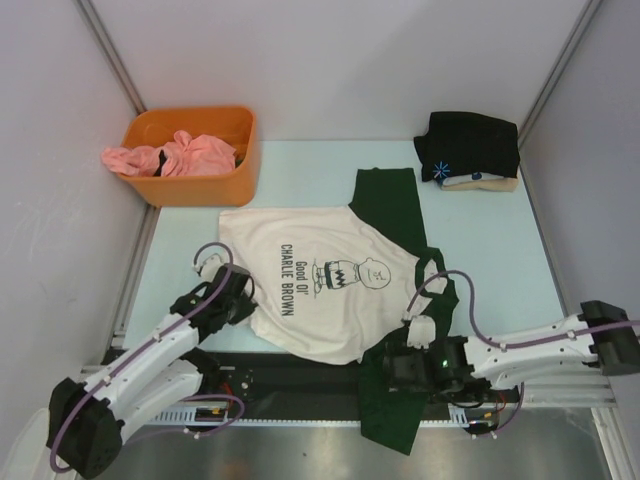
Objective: Fold and stack the t-shirts
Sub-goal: Flatten the tshirt out
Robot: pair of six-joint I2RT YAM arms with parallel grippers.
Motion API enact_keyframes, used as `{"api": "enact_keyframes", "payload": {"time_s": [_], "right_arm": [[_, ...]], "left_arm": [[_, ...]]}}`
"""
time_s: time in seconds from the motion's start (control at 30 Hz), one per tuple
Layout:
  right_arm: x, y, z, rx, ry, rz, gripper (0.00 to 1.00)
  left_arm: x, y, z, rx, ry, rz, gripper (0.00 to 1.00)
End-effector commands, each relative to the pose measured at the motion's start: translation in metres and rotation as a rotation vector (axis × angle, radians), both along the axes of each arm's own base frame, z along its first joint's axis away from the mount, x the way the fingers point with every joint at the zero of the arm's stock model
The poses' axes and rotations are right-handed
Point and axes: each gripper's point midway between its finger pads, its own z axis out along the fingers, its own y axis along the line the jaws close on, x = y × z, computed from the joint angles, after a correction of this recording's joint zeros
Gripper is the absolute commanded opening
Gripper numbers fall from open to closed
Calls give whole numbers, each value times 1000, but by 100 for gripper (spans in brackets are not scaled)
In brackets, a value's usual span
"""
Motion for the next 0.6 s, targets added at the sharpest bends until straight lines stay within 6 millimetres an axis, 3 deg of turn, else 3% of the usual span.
{"api": "enact_keyframes", "payload": {"time_s": [0.0,0.1,0.17,0.37,0.57], "right_arm": [[-13,2,9,-17,-39,-110,81],[-41,13,8,-57,-11,-36,81],[-58,9,1,-127,-10,13,82],[-101,13,3,-116,37,55,81],[-111,12,39,-145,-30,83,86]], "left_arm": [[4,2,17,0,-48,-19,0],[0,2,16,-12,-47,-25,0],[-4,2,14,-23,-48,-31,0],[-11,-2,9,-54,-46,-50,0],[-10,-1,10,-52,-50,-48,0]]}}
